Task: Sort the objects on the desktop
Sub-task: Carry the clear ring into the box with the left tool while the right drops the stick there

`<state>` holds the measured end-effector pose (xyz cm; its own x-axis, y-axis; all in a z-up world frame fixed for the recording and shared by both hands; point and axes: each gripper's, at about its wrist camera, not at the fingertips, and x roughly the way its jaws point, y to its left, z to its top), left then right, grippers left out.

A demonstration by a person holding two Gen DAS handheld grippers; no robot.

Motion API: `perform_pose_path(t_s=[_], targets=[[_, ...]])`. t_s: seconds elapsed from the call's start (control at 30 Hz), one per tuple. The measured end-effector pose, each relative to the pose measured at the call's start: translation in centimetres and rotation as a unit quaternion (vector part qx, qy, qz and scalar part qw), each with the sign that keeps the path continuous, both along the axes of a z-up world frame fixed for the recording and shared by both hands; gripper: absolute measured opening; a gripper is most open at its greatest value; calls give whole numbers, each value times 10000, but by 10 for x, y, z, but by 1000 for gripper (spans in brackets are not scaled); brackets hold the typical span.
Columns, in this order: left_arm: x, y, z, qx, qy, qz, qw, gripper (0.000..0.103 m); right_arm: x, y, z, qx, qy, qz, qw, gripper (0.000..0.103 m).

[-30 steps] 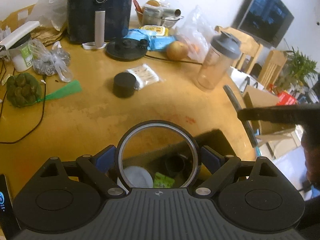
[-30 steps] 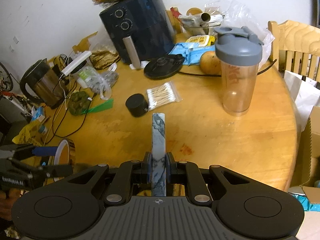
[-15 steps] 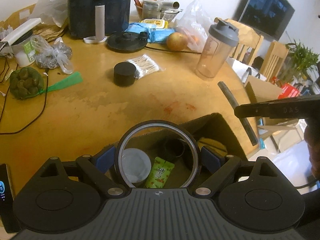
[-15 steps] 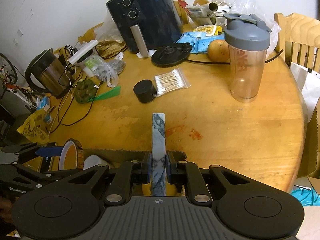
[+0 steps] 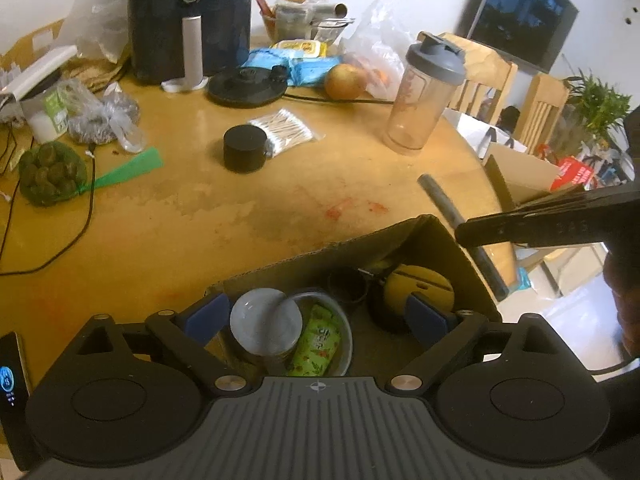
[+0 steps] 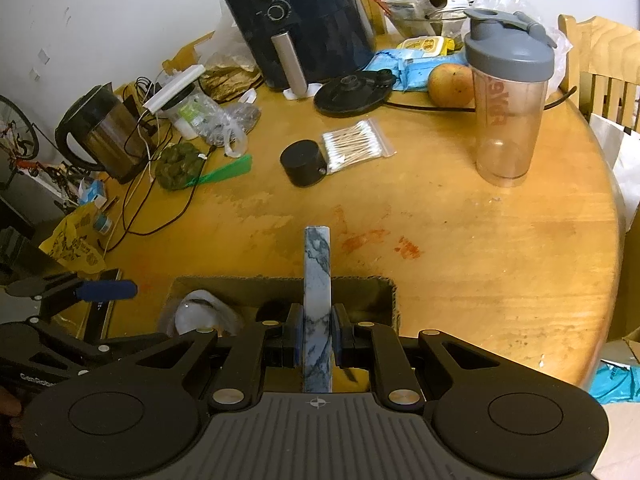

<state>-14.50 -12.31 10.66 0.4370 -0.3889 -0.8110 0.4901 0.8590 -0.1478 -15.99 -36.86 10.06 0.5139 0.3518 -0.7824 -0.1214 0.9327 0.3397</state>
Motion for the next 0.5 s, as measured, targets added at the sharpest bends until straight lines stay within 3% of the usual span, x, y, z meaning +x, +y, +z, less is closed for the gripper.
perform_pose_path(t_s=[0.5], targets=[[-4, 19, 7, 25, -121, 372, 9992, 97, -3, 30, 4, -153, -94, 733, 9971, 17]])
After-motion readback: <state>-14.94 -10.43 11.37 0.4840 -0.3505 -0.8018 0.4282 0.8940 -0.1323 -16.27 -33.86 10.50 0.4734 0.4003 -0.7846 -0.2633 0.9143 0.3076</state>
